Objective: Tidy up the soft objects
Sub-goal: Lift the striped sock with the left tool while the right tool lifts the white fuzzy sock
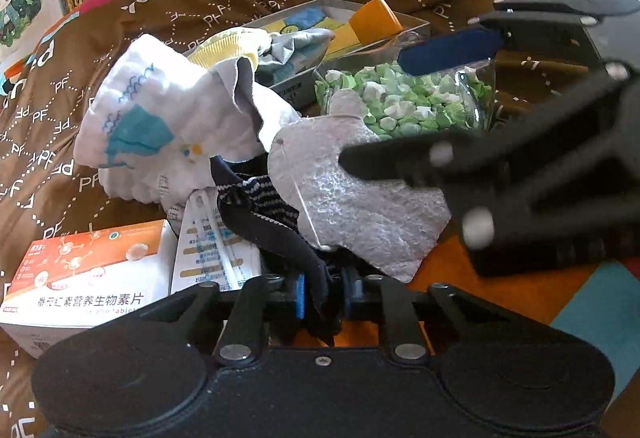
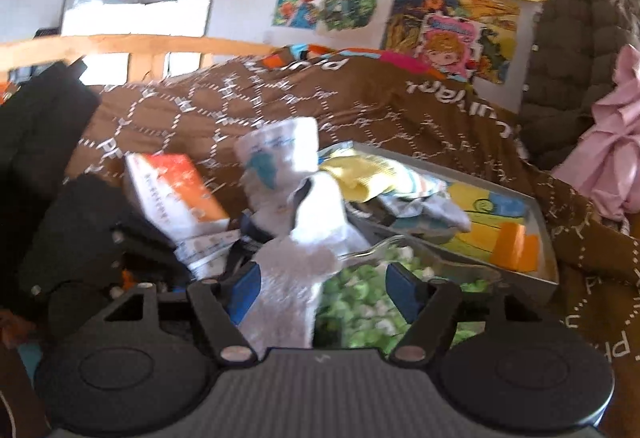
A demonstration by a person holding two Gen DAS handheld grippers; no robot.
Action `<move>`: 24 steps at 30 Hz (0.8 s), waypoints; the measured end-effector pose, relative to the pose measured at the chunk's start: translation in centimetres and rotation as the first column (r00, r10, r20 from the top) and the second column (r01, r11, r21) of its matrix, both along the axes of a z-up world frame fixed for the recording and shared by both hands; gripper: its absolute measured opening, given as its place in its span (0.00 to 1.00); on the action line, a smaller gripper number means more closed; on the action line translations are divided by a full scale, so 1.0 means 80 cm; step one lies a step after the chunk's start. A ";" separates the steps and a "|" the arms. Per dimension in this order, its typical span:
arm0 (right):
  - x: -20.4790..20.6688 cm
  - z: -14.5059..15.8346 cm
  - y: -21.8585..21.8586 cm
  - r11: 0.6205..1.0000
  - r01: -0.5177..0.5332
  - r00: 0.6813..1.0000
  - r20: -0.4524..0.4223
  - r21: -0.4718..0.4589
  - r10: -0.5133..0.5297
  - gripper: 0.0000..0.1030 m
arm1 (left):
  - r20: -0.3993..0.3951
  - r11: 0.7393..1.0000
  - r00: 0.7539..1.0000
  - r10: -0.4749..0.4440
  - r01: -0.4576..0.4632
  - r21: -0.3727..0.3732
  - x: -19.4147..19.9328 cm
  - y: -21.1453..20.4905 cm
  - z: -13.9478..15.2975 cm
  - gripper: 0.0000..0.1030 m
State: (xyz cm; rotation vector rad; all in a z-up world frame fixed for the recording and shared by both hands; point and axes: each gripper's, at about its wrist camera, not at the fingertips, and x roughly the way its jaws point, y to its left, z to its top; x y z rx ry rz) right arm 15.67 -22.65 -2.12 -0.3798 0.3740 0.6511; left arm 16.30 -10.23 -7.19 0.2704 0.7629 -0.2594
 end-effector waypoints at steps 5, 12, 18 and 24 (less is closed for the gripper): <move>-0.005 -0.006 0.011 0.999 -0.018 1.000 0.009 -0.034 0.018 0.71 | 0.008 1.000 1.000 -0.021 0.021 0.016 -0.010 -0.001 -0.002 0.02; 0.009 -0.011 0.029 0.999 -0.036 0.999 0.006 -0.038 0.037 0.72 | -0.006 0.997 0.998 -0.065 0.066 0.041 -0.031 -0.007 0.000 0.02; 0.031 -0.016 0.050 0.993 -0.095 0.995 -0.001 -0.073 0.095 0.75 | -0.012 0.998 0.999 -0.039 0.039 0.052 -0.042 -0.002 -0.002 0.02; 0.030 -0.013 0.050 0.987 -0.137 0.990 -0.038 -0.082 0.135 0.75 | -0.006 0.999 1.000 -0.022 0.023 0.031 -0.049 0.007 -0.002 0.02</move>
